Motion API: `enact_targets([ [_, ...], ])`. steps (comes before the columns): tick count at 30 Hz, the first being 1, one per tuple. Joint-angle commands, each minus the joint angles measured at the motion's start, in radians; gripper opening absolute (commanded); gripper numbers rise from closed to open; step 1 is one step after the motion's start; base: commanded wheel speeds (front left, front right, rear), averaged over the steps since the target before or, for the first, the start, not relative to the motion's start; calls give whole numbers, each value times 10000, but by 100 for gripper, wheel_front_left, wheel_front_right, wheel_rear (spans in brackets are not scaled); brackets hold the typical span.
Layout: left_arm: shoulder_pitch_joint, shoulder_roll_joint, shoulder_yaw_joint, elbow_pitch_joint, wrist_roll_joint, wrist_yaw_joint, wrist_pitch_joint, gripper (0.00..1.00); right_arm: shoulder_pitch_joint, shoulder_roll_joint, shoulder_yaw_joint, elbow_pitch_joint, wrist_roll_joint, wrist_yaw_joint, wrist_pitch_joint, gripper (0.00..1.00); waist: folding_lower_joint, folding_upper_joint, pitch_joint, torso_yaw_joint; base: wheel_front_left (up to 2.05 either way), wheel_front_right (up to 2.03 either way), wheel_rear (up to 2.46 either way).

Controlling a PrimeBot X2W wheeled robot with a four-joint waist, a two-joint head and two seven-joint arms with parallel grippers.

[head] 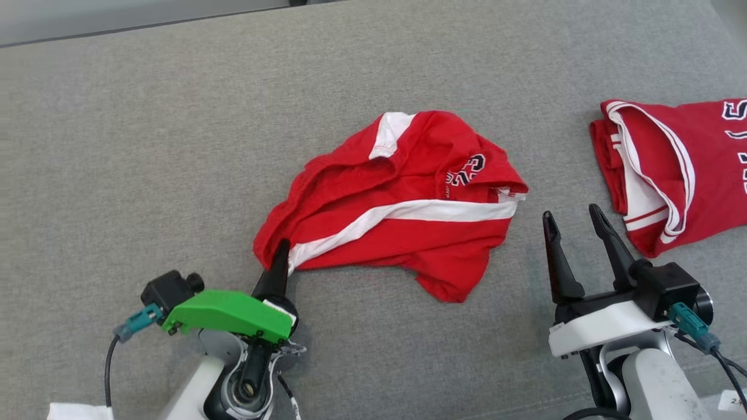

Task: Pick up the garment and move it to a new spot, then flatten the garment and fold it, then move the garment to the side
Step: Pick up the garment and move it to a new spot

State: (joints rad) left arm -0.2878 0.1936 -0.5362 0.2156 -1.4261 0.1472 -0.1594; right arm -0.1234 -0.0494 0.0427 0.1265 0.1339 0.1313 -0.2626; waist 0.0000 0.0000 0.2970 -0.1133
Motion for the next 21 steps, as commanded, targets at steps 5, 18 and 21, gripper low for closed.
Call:
enact_targets([
  [5,588,-158,111,253,-426,-310,16,18,222,-162,50,115,-133,-12,-29,100,0,0,-319,528,0,0,0],
  [18,1164,142,189,491,-188,-709,-270,100,615,-333,149,292,-95,-12,-29,100,0,0,-874,717,0,0,0],
  [21,1384,413,278,310,256,-676,-601,100,679,-370,66,270,-60,-12,-29,100,0,0,-1050,710,0,0,0],
])
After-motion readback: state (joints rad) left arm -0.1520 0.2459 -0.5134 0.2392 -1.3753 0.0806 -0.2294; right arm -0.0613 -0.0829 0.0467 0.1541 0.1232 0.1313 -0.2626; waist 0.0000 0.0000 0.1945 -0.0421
